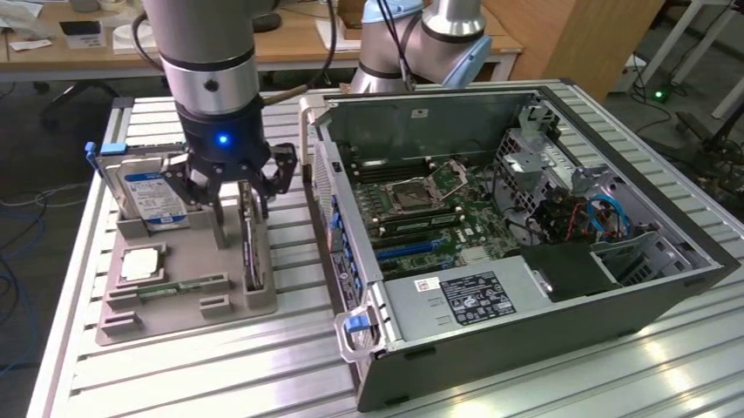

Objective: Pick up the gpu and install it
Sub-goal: 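Pick up the gpu and move the gpu toward the slot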

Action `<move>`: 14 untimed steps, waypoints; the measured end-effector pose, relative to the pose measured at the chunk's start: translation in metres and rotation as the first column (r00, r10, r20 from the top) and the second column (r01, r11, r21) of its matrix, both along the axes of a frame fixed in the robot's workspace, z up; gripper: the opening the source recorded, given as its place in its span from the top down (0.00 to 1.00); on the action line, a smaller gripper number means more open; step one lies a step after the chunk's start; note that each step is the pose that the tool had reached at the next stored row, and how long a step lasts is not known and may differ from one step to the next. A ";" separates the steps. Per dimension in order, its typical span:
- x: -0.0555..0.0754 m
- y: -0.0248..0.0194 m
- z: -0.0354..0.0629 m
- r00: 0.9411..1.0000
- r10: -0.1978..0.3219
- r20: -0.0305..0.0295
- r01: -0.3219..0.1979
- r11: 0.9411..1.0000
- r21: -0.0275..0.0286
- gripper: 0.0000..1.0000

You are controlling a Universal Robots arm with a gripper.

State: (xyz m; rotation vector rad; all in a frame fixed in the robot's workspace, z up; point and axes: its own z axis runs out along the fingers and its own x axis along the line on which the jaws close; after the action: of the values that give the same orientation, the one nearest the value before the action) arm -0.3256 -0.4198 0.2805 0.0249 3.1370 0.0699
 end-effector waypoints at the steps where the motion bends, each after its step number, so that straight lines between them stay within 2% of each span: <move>1: 0.000 0.0000 -0.0018 1.000 0.000 0.000 0.000 1.000 0.000 0.41; 14: 0.001 0.0000 -0.0254 1.000 0.002 -0.002 -0.002 1.000 0.000 0.41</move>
State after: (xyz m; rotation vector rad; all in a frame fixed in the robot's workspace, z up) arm -0.3250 -0.4199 0.2551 0.0215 3.1389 0.0698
